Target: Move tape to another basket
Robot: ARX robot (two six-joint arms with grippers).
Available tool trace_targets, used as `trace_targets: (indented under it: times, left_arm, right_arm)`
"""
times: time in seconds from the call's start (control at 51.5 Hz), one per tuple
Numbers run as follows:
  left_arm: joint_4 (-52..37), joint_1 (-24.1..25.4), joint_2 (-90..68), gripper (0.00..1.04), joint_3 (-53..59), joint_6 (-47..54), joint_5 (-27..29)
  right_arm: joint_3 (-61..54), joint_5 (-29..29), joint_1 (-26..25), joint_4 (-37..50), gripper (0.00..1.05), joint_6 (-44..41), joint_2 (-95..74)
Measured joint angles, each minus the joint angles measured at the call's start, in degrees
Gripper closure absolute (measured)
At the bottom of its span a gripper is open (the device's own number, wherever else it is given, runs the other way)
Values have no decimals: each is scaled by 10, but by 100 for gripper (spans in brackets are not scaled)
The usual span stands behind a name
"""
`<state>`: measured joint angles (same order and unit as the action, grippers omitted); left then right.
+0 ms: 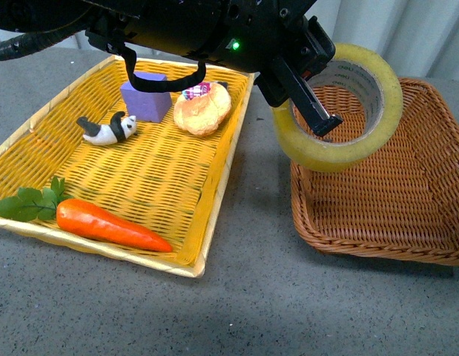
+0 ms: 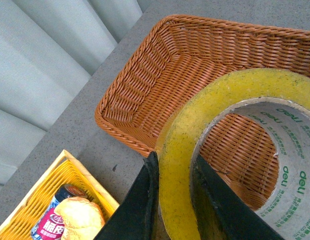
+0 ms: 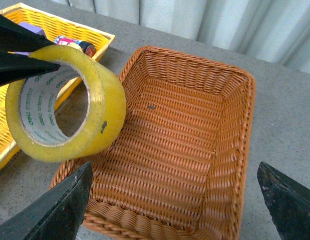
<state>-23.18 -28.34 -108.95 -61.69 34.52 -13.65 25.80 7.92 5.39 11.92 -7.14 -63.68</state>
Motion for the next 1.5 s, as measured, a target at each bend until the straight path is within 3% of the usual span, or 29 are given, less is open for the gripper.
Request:
trace_targets:
  times: [0.718,1.301,1.495]
  left_arm:
    - [0,0,0,90,0,0,0]
    - [0,0,0,90,0,0,0]
    - [0,0,0,90,0,0,0]
  right_arm:
    - [171,-47,93,-14,9,86,-245]
    - [175,-65,83,-33,9,115,-267]
    - [175,-63,82,-39,33,119,-268]
